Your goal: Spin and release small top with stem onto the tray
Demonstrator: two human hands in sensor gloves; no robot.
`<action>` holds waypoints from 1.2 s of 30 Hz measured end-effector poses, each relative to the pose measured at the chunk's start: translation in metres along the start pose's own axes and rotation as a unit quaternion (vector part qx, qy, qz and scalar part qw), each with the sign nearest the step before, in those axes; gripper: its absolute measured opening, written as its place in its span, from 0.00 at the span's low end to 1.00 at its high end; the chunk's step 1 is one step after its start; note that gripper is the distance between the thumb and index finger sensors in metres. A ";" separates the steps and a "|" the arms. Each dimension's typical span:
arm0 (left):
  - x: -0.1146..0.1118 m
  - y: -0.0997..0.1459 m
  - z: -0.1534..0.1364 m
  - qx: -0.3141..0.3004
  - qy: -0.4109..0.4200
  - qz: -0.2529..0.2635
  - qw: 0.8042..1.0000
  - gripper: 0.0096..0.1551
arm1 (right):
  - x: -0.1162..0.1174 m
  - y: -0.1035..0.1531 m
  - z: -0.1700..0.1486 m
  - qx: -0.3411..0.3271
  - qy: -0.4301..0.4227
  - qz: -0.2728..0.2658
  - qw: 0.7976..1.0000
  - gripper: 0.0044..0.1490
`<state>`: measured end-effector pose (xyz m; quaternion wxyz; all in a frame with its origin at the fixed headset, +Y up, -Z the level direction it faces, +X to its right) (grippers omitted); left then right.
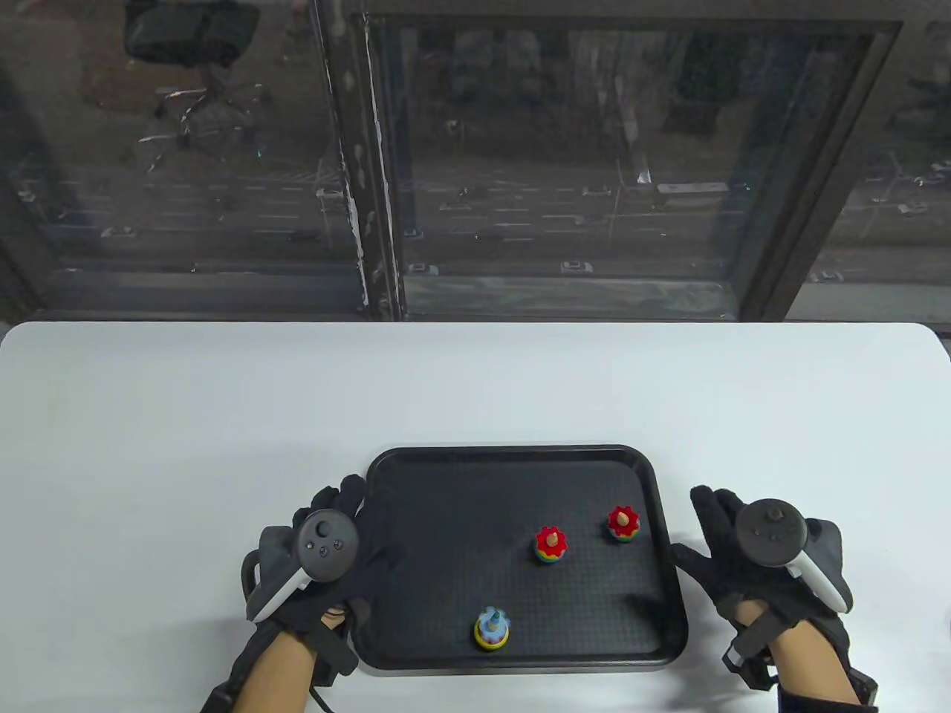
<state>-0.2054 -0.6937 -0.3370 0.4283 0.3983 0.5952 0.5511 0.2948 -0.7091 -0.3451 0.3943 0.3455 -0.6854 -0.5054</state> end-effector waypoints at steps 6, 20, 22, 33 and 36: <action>0.001 0.000 -0.001 0.007 0.002 0.012 1.000 0.48 | 0.001 0.000 0.000 -0.001 0.000 0.005 1.000 0.57; 0.000 -0.002 -0.001 0.007 0.007 0.013 1.000 0.46 | 0.002 0.000 0.000 0.000 0.002 0.010 1.000 0.56; 0.000 -0.002 -0.001 0.007 0.009 0.012 1.000 0.46 | 0.003 0.000 0.000 0.000 0.001 0.013 1.000 0.56; 0.000 -0.002 -0.002 0.007 0.013 0.016 1.000 0.46 | -0.001 0.001 -0.002 0.000 -0.010 0.012 1.000 0.55; 0.000 -0.002 -0.002 0.005 0.014 0.014 1.000 0.46 | 0.001 0.001 -0.001 -0.001 -0.006 0.016 1.000 0.55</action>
Point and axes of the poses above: the tracker on the back of each hand, its own z axis roughly to the thumb side, its own y axis roughly from the fingertips to the wrist, x = y × z, the point moved 2 cm from there along -y, roughly from the wrist to the fingertips, and after that the axes turned 7 degrees about x, right-handed, at the moved point
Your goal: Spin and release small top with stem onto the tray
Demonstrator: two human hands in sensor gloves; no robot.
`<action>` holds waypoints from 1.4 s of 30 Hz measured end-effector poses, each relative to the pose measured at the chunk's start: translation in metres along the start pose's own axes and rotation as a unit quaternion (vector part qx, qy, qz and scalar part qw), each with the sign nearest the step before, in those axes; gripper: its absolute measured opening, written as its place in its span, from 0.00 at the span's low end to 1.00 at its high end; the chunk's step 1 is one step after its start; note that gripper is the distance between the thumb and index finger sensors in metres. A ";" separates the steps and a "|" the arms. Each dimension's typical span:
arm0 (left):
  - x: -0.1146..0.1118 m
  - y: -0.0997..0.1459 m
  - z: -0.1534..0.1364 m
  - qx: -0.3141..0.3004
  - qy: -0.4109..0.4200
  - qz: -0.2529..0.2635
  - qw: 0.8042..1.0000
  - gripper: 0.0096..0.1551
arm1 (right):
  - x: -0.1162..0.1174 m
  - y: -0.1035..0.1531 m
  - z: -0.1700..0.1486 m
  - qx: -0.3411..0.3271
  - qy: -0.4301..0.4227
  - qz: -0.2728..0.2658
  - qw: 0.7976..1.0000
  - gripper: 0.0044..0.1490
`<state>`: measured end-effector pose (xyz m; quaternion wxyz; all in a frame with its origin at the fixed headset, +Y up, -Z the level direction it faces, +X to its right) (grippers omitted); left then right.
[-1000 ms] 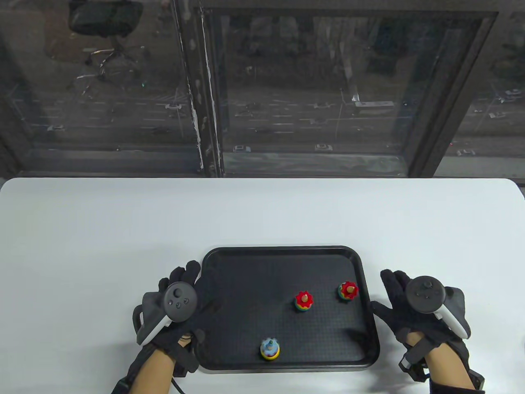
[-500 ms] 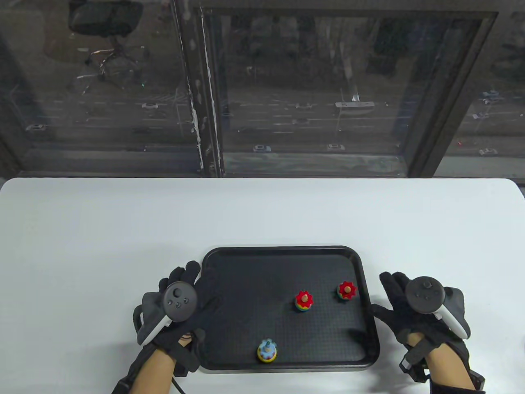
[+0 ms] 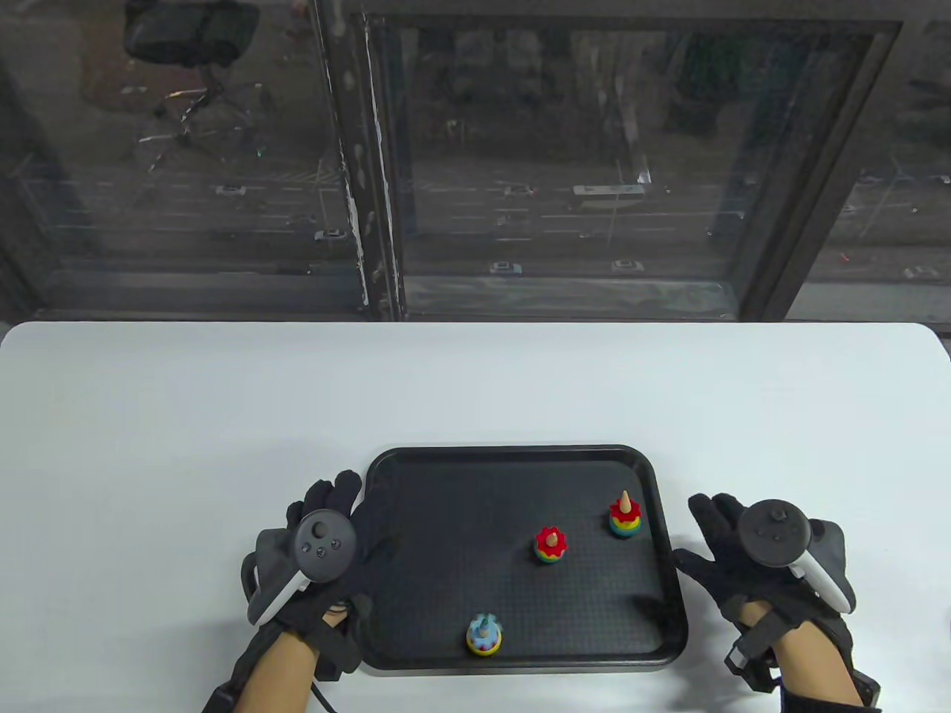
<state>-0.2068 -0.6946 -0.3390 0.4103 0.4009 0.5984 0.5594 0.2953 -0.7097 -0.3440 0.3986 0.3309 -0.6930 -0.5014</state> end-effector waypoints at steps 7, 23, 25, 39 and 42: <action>0.002 0.000 0.000 -0.002 0.002 0.011 1.000 0.46 | 0.000 0.000 0.000 0.000 -0.001 0.000 1.000 0.55; 0.001 0.002 0.000 -0.016 0.002 0.008 1.000 0.49 | -0.001 0.000 -0.001 0.001 -0.004 -0.003 1.000 0.53; 0.001 0.002 -0.001 -0.014 0.006 0.005 1.000 0.49 | -0.001 0.000 -0.002 0.002 -0.005 -0.003 1.000 0.53; 0.001 0.001 -0.002 -0.012 0.011 -0.003 1.000 0.48 | -0.001 -0.001 -0.003 0.003 -0.012 -0.002 1.000 0.51; 0.000 0.001 -0.002 -0.020 0.020 -0.011 1.000 0.50 | -0.001 -0.001 -0.003 0.003 -0.013 -0.002 1.000 0.51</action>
Point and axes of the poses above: the tracker on the back of each hand, its own z axis roughly to the thumb side, its own y axis roughly from the fingertips to the wrist, x = y × z, the point moved 2 cm from there along -y, roughly from the wrist to the fingertips, and after that the axes turned 7 degrees about x, right-handed, at the moved point
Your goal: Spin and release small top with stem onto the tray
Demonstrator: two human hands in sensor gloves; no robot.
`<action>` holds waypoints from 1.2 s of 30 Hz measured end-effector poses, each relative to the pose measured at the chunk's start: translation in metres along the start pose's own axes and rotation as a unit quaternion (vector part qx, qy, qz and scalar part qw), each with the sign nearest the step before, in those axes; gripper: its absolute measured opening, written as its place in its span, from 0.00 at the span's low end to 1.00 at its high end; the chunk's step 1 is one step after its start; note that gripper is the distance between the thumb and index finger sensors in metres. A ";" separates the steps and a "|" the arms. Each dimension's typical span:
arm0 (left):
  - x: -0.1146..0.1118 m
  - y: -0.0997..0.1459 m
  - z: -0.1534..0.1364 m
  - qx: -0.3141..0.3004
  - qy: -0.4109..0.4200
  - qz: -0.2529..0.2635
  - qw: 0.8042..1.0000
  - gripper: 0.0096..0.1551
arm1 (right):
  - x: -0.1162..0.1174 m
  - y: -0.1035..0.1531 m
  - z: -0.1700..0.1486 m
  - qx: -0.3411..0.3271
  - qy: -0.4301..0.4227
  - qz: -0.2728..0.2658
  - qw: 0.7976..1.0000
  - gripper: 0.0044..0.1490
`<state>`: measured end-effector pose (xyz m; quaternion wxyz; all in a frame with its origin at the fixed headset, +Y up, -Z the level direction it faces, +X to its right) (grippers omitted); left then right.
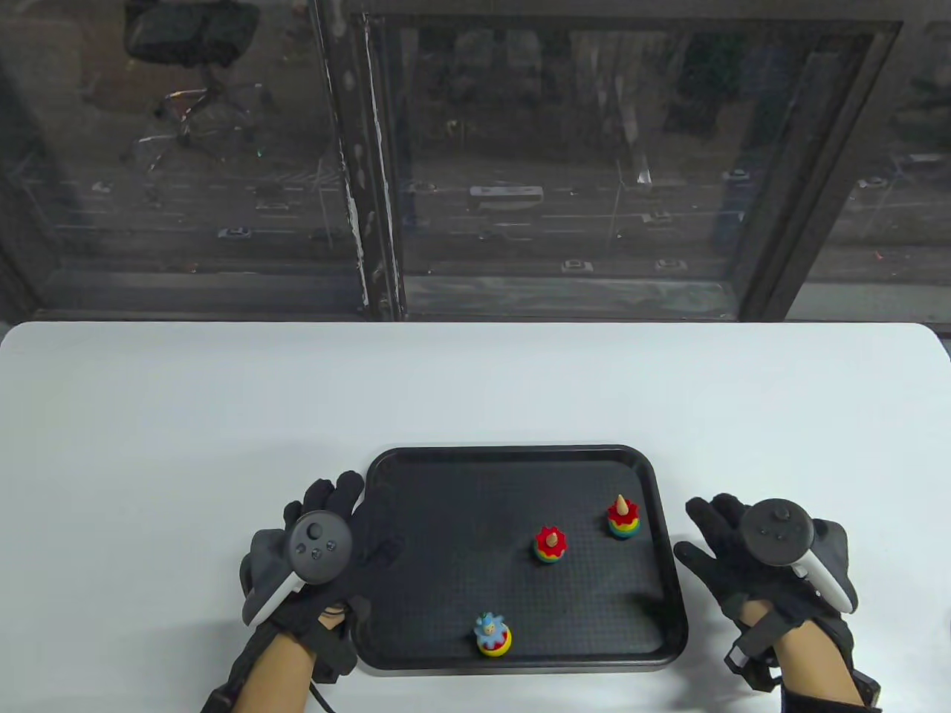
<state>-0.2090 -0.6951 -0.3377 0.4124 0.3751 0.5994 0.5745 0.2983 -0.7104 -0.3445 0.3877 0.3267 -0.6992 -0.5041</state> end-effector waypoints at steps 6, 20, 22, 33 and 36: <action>0.000 0.000 0.000 -0.007 -0.001 -0.007 1.000 0.51 | -0.001 0.000 0.001 -0.006 -0.005 -0.003 1.000 0.51; 0.004 0.003 0.005 -0.024 -0.010 0.011 1.000 0.49 | -0.004 0.001 0.001 -0.005 0.001 -0.028 1.000 0.51; 0.004 0.004 0.005 -0.023 -0.007 0.012 1.000 0.49 | -0.003 0.001 0.001 -0.005 0.001 -0.024 1.000 0.51; 0.007 0.007 0.010 -0.047 -0.003 0.045 0.998 0.48 | -0.001 0.001 0.002 -0.006 0.000 -0.017 1.000 0.51; 0.006 0.007 0.009 -0.041 -0.003 0.040 0.998 0.48 | -0.001 0.001 0.002 -0.005 0.002 -0.016 1.000 0.51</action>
Point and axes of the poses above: the tracker on the back of each hand, its own z axis roughly to the thumb side, its own y axis roughly from the fingertips to the wrist, x = y × z, the point moved 2 cm from there along -y, roughly from the wrist to the fingertips, and after that the axes turned 7 degrees about x, right-handed, at the moved point
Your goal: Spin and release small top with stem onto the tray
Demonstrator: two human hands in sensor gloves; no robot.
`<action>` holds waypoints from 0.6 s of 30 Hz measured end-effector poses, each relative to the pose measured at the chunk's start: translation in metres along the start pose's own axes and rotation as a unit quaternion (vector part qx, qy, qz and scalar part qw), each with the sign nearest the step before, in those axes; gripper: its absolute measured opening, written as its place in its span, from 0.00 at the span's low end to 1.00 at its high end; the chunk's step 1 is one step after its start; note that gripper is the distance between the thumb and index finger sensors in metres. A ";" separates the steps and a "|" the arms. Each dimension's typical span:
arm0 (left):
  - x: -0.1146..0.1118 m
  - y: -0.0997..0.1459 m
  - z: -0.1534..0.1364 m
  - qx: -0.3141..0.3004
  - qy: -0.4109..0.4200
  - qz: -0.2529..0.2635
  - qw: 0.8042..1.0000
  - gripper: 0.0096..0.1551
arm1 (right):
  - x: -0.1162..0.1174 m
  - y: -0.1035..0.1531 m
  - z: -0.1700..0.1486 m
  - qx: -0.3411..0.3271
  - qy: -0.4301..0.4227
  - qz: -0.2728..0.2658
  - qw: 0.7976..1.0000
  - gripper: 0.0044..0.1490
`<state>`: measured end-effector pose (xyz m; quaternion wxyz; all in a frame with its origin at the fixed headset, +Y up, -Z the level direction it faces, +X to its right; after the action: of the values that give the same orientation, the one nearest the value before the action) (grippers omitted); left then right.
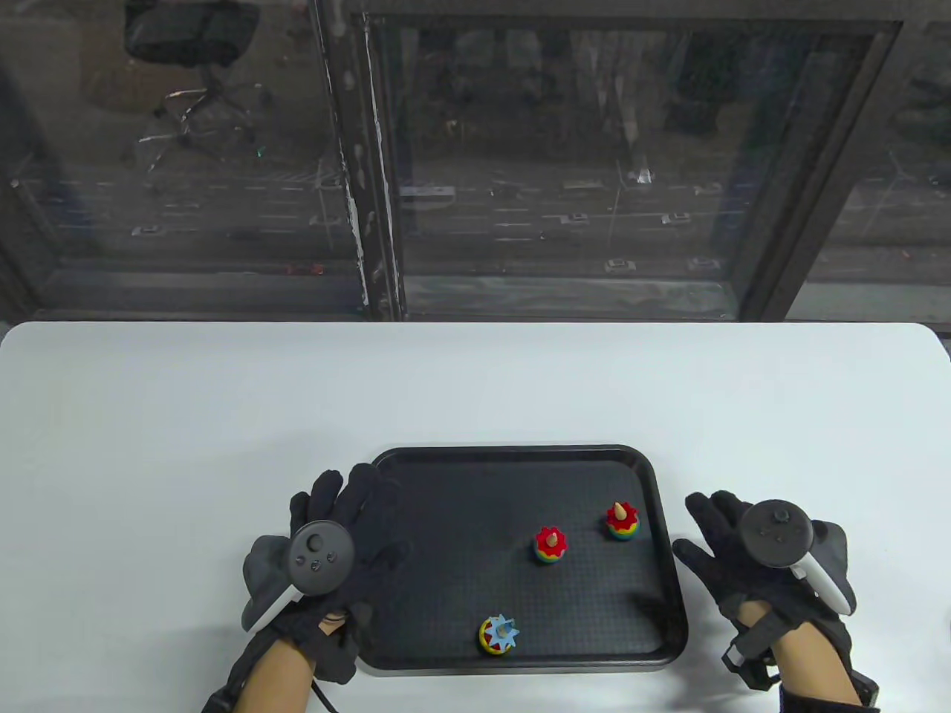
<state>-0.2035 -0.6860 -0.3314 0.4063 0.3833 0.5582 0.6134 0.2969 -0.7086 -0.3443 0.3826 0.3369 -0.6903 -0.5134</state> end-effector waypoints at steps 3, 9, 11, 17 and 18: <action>0.000 0.000 0.000 0.002 0.002 0.000 1.000 0.48 | 0.000 0.000 0.000 -0.001 -0.002 0.000 1.000 0.51; 0.000 0.000 -0.001 0.002 0.004 0.002 1.000 0.48 | 0.001 0.000 0.000 0.001 -0.001 0.004 1.000 0.51; 0.000 0.000 -0.001 0.003 0.003 0.002 1.000 0.48 | 0.001 0.000 0.000 0.001 -0.001 0.004 1.000 0.51; 0.001 0.000 -0.002 0.008 0.004 0.005 1.000 0.48 | 0.000 0.000 0.000 0.003 -0.003 0.000 1.000 0.51; 0.001 0.000 -0.002 0.008 0.003 0.005 1.000 0.48 | 0.000 0.000 0.000 0.003 -0.003 0.000 1.000 0.51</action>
<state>-0.2056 -0.6854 -0.3316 0.3981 0.3877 0.5627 0.6120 0.2974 -0.7089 -0.3447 0.3798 0.3365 -0.6929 -0.5122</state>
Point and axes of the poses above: the tracker on the back of each hand, its own z axis roughly to the thumb side, its own y axis roughly from the fingertips to the wrist, x = y × z, the point moved 2 cm from there along -y, roughly from the wrist to the fingertips, and after that the axes turned 7 degrees about x, right-handed, at the moved point
